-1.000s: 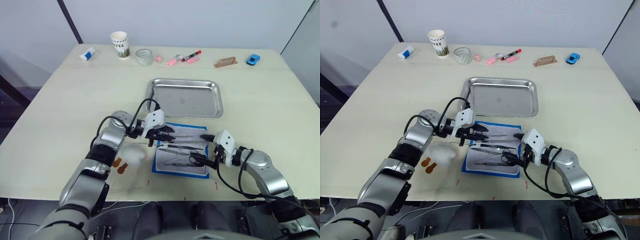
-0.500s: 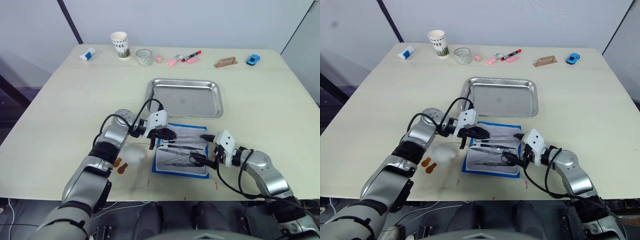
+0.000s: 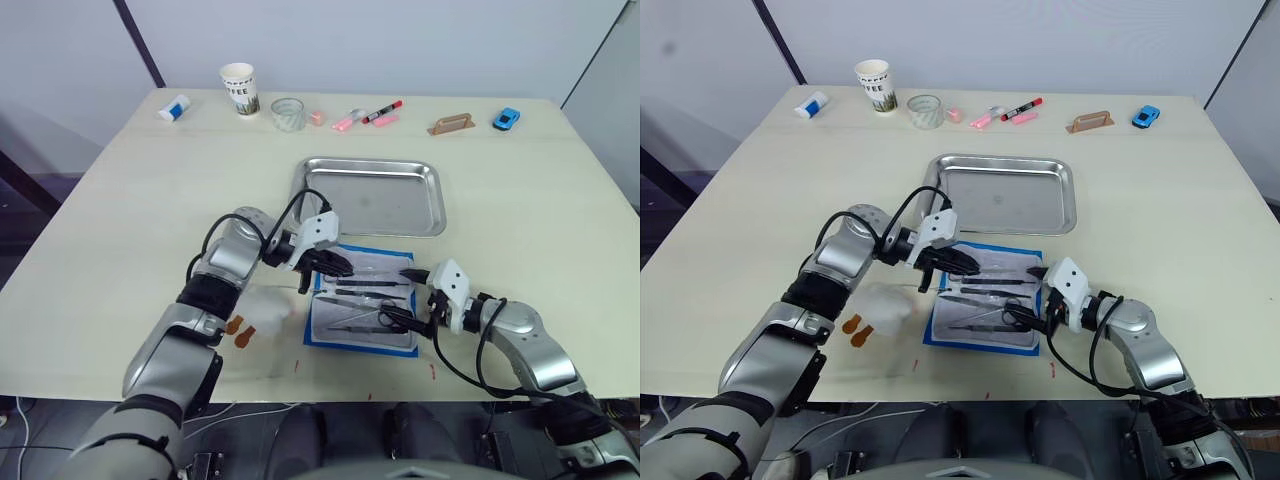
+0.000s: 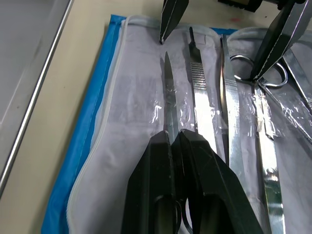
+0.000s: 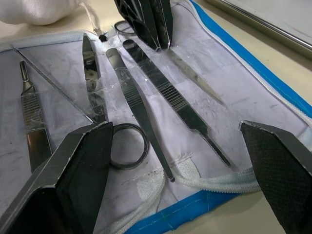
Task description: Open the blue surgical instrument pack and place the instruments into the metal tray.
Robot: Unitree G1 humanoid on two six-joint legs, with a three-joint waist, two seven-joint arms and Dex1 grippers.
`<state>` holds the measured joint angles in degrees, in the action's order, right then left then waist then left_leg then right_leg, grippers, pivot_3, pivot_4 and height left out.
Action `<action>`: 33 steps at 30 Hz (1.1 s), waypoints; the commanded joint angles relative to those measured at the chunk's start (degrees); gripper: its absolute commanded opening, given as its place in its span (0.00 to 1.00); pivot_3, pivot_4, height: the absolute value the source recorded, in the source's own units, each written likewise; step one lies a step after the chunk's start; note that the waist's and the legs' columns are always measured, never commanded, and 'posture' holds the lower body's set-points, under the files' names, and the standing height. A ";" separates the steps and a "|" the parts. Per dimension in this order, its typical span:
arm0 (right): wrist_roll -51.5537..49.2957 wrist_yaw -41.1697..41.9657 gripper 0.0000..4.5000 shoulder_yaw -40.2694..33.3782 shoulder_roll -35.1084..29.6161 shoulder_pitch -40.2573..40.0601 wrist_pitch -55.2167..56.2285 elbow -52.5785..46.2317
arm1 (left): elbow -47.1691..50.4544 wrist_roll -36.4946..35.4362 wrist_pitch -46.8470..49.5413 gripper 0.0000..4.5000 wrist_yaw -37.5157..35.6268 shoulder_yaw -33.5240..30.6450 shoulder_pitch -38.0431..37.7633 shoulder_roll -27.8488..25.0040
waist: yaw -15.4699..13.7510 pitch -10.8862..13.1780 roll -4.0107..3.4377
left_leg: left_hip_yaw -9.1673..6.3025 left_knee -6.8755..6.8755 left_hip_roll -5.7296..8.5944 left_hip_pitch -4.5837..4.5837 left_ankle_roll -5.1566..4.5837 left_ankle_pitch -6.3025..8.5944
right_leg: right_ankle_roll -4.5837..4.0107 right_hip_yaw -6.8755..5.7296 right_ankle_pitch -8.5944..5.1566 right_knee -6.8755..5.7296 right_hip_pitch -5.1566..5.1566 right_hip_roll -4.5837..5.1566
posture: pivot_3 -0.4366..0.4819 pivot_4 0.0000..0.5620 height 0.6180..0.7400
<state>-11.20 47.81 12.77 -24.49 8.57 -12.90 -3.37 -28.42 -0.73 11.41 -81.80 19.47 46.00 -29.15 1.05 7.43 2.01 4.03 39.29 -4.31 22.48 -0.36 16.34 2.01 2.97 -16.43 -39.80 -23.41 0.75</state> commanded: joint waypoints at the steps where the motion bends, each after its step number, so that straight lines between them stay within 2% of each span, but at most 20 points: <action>1: 3.53 -1.70 1.00 2.43 -0.38 -2.05 -2.44 5.22 | 3.97 0.86 3.31 0.01 -0.42 0.31 2.63 -1.41 | 0.00 0.00 0.00 | 0.01 0.00 0.00 0.00 0.00 0.00 | 0.00 0.00 0.00 0.00 0.00 0.00 | 0.48 0.27 0.82; 10: 3.62 -1.73 1.00 2.64 0.11 -1.82 -2.19 5.71 | 7.21 0.66 10.46 0.01 -2.26 1.10 3.31 -3.30 | 0.10 0.01 -0.01 | 0.00 0.00 0.00 -0.01 0.00 0.00 | 0.00 0.01 0.00 0.00 0.00 -0.01 | 0.48 0.27 0.82; 22: 3.66 -1.58 1.00 2.86 0.32 -1.32 -1.82 6.40 | 6.47 0.39 8.06 0.01 -4.93 0.47 2.59 -7.55 | 0.23 0.01 -0.02 | 0.00 0.00 -0.02 -0.01 0.00 0.00 | -0.03 0.01 -0.01 -0.01 -0.01 -0.02 | 0.48 0.27 0.82; 33: 3.69 -1.27 1.00 3.15 0.24 -1.38 -1.60 6.56 | 8.46 -1.32 8.31 0.01 -8.82 -0.67 1.58 -14.02 | 0.36 0.01 -0.02 | 0.00 0.00 -0.04 -0.01 0.00 0.00 | -0.04 0.00 -0.02 -0.01 -0.01 -0.02 | 0.48 0.27 0.82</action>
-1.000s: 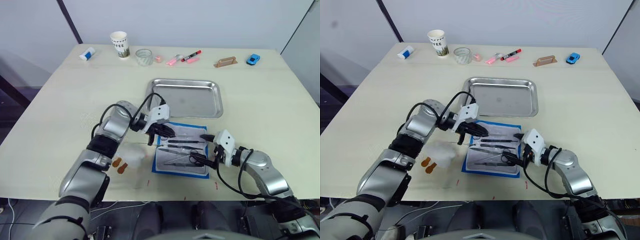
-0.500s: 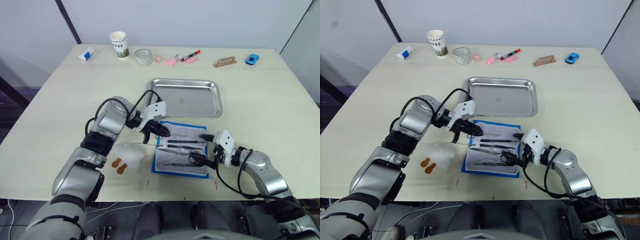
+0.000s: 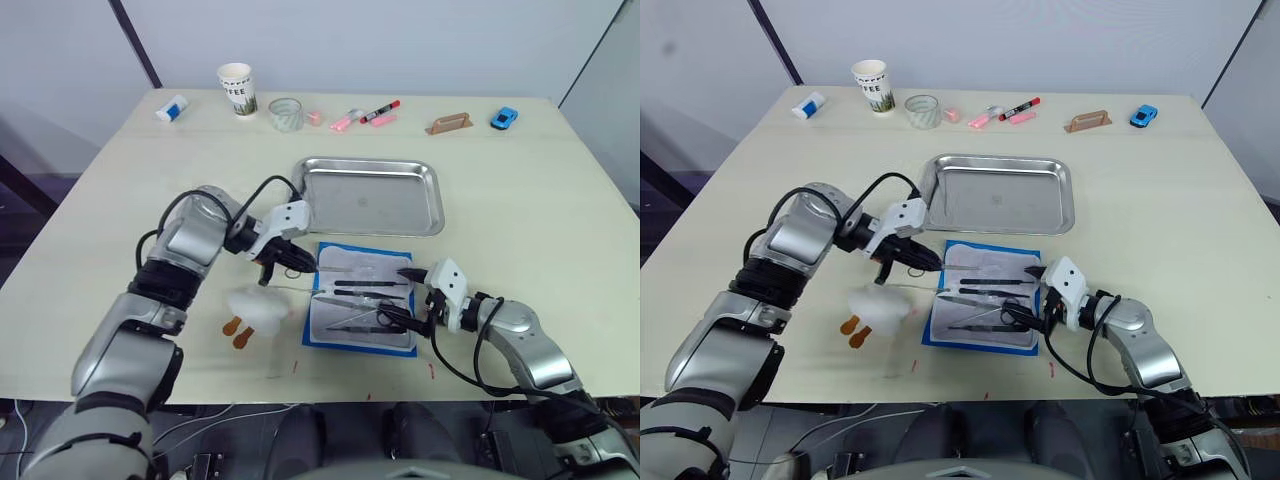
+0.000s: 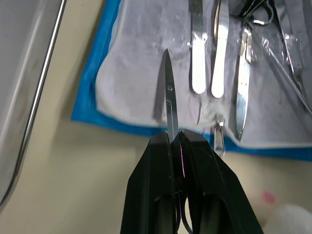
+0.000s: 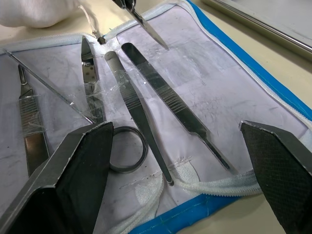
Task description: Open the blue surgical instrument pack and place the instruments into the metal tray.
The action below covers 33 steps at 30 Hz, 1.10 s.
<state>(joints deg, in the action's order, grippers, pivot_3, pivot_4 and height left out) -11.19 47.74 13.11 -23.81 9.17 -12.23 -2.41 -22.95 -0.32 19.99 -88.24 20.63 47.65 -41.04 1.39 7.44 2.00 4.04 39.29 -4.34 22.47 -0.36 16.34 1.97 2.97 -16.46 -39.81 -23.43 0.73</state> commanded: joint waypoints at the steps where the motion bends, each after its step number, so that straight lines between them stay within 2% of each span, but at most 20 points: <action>1: 3.68 -1.18 1.00 2.81 -0.45 -1.96 -2.26 5.63 | 3.46 -1.92 -0.20 0.01 -2.90 -1.91 -0.43 -2.89 | 0.11 0.00 0.00 | 0.00 0.00 0.00 0.00 0.00 0.00 | 0.00 0.00 0.00 0.00 0.00 0.00 | 0.48 0.27 0.82; 8: 3.57 -1.05 1.00 2.83 -0.62 -2.04 -2.19 5.64 | 6.26 -5.94 2.79 0.01 -3.78 -4.17 -1.82 -6.50 | 0.15 0.00 -0.01 | -0.01 -0.01 -0.01 0.00 0.00 0.00 | -0.02 -0.02 -0.01 0.00 -0.01 0.01 | 0.48 0.27 0.82; 10: 3.57 -1.04 1.00 2.79 -0.71 -2.24 -2.13 5.53 | 7.17 -9.16 5.63 0.01 -3.57 -7.02 -1.30 -7.13 | 0.16 0.01 -0.01 | -0.02 -0.01 -0.02 0.01 0.00 0.00 | -0.02 -0.02 -0.02 0.00 -0.01 0.01 | 0.48 0.27 0.82; 14: 3.56 -0.96 1.00 2.86 -0.82 -2.47 -2.12 5.32 | 10.75 -14.40 13.47 0.01 2.08 -12.19 -0.81 -5.25 | 0.14 0.01 0.00 | -0.03 0.00 -0.02 0.01 0.00 0.00 | -0.02 -0.04 -0.02 0.00 0.00 0.01 | 0.48 0.27 0.82; 18: 3.48 -0.77 1.00 2.80 -1.01 -2.48 -2.22 5.21 | 15.67 -17.57 21.49 0.01 9.15 -15.43 -1.18 -2.34 | 0.11 0.00 0.01 | -0.05 0.00 -0.01 0.02 0.00 0.00 | -0.01 -0.06 -0.02 0.00 0.00 0.03 | 0.48 0.27 0.82; 22: 3.51 -0.61 1.00 2.90 -0.97 -1.98 -2.27 5.61 | 18.54 -20.37 27.24 0.01 21.63 -20.08 -0.24 4.99 | 0.12 0.00 0.00 | -0.05 0.00 -0.01 0.02 0.00 0.00 | -0.01 -0.05 -0.01 -0.02 0.00 0.03 | 0.48 0.27 0.82; 25: 3.48 -0.35 1.00 2.82 -1.26 -1.96 -2.23 5.61 | 19.62 -19.20 29.01 0.01 32.81 -22.53 0.31 11.15 | 0.10 0.00 0.02 | -0.07 0.01 0.00 0.02 0.00 0.00 | 0.00 -0.04 0.00 -0.01 0.02 0.05 | 0.48 0.27 0.82; 29: 3.44 -0.13 1.00 2.71 -1.60 -2.15 -2.41 5.44 | 21.42 -17.10 29.11 0.01 44.63 -22.72 -0.67 17.29 | 0.08 0.00 0.02 | -0.07 0.01 0.01 0.02 0.01 0.00 | 0.00 -0.03 0.00 -0.02 0.01 0.05 | 0.48 0.27 0.82; 33: 3.41 -0.02 1.00 2.60 -1.84 -2.13 -2.59 5.32 | 20.35 -15.41 28.10 0.01 52.32 -22.58 -0.82 20.46 | 0.08 0.00 0.01 | -0.05 0.00 0.01 0.02 0.01 0.00 | 0.00 -0.03 0.01 -0.02 0.01 0.05 | 0.48 0.27 0.82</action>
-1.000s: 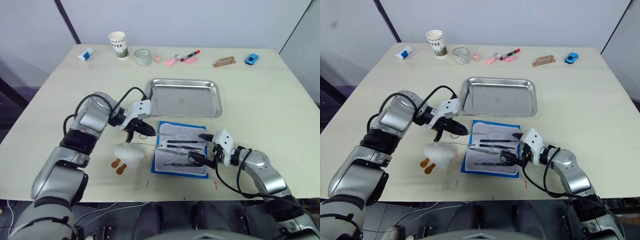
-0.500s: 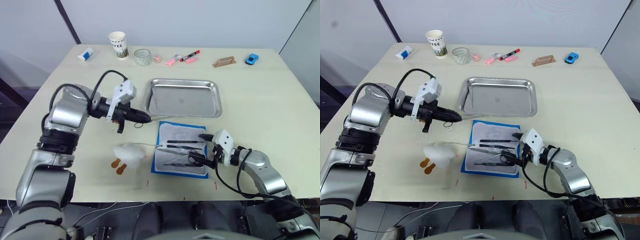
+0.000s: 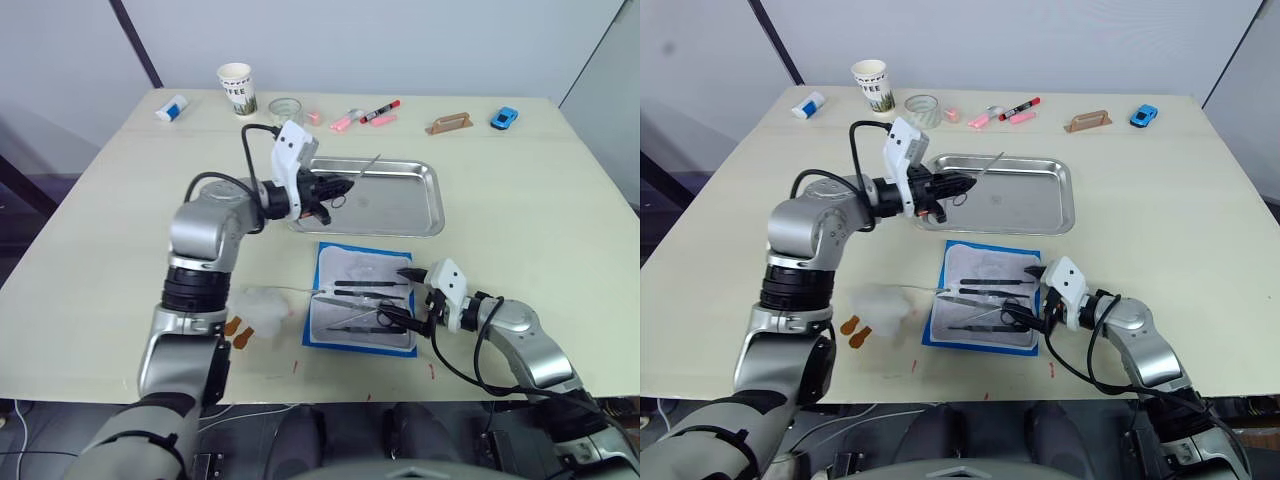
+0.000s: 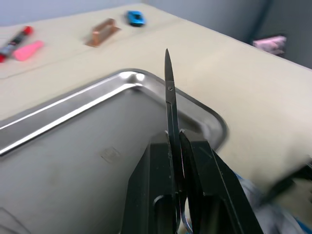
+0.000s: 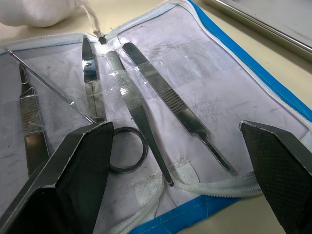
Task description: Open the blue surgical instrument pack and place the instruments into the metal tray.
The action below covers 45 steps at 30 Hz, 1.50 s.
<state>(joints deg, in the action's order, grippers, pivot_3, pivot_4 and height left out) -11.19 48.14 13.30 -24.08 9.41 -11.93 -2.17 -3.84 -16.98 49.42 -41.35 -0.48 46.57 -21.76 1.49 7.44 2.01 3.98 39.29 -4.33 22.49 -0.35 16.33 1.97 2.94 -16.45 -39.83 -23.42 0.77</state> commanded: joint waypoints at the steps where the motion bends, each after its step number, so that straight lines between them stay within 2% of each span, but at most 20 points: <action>1: 3.41 -0.42 1.00 2.35 -1.65 -2.38 -2.93 5.05 | 0.49 1.56 -1.83 0.01 7.61 -1.69 0.42 2.41 | -0.10 0.00 0.00 | -0.01 0.00 0.00 0.00 0.00 0.00 | 0.00 -0.01 0.00 0.00 0.00 0.00 | 0.48 0.27 0.82; 8: 3.51 -0.62 1.00 2.31 -1.67 -2.49 -3.06 4.94 | -12.19 6.89 -6.09 0.01 23.22 -3.09 4.79 9.16 | -0.63 -0.01 0.01 | 0.02 0.01 0.05 -0.03 0.00 0.00 | 0.01 0.00 0.00 0.01 0.02 0.03 | 0.48 0.27 0.82; 17: 3.54 -1.12 1.00 2.18 -1.46 -2.79 -3.06 4.55 | -28.83 10.63 -14.00 0.01 32.62 -3.15 9.69 12.82 | -0.61 -0.01 0.01 | 0.02 0.00 0.05 -0.01 0.00 0.00 | 0.01 -0.01 0.01 0.02 0.02 0.03 | 0.48 0.27 0.82; 26: 3.49 -1.34 1.00 2.10 -1.30 -2.79 -3.09 4.47 | -37.14 11.92 -17.32 0.01 35.26 -2.75 12.35 14.92 | -0.59 -0.01 0.01 | 0.02 0.00 0.06 0.00 0.01 -0.01 | 0.01 -0.03 0.01 0.03 0.02 0.03 | 0.48 0.27 0.82; 30: 3.51 -1.45 1.00 2.02 -1.29 -2.87 -3.03 4.43 | -38.75 12.00 -15.95 0.01 35.86 -2.86 12.93 15.09 | -0.58 -0.01 0.01 | 0.02 0.00 0.06 0.00 0.01 0.00 | 0.01 -0.03 0.01 0.03 0.02 0.03 | 0.48 0.27 0.82; 45: 3.59 -1.98 1.00 2.02 -0.72 -3.01 -2.51 4.76 | -38.81 11.18 -11.04 0.01 36.80 -3.67 12.83 15.47 | -0.54 -0.01 0.01 | 0.02 -0.01 0.06 -0.02 0.03 -0.01 | 0.01 -0.03 0.01 0.02 0.02 0.02 | 0.48 0.27 0.82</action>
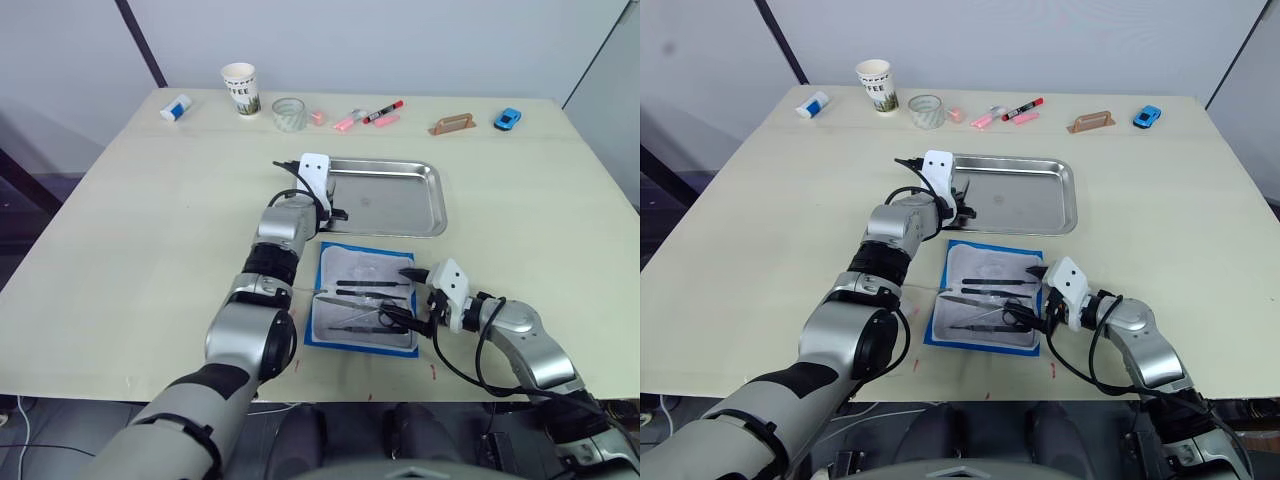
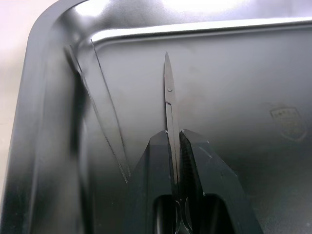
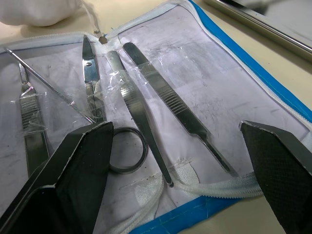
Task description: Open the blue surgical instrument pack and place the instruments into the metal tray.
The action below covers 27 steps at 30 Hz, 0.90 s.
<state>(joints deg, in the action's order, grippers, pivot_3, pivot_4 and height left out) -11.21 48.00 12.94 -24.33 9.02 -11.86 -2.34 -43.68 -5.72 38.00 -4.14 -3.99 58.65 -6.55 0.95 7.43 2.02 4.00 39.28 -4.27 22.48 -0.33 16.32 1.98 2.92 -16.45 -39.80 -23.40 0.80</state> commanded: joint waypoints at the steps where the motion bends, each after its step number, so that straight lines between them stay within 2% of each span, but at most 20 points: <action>1: 3.62 -1.85 1.00 2.34 -0.48 -2.59 -2.56 4.98 | 0.94 -0.22 0.30 0.01 -0.51 -0.28 0.76 0.30 | 0.00 0.00 0.00 | 0.00 0.00 0.00 0.00 0.00 0.00 | 0.00 0.00 0.00 0.00 0.00 0.00 | 0.48 0.27 0.82; 27: 3.86 -2.35 1.00 2.61 0.32 -2.28 -2.25 5.69 | 0.44 0.07 -0.61 0.01 0.29 -0.94 1.14 0.30 | 0.16 0.00 0.00 | 0.00 -0.01 0.00 0.00 0.00 0.00 | 0.00 0.00 0.00 0.00 0.00 -0.01 | 0.48 0.27 0.82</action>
<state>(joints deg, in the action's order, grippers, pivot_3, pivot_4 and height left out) -11.21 47.54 12.96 -23.80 8.98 -11.84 -2.31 -43.67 -5.76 38.26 -3.83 -4.51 58.68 -5.91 1.11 7.44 2.02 4.00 39.27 -4.27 22.48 -0.32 16.32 1.98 2.92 -16.45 -39.80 -23.40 0.79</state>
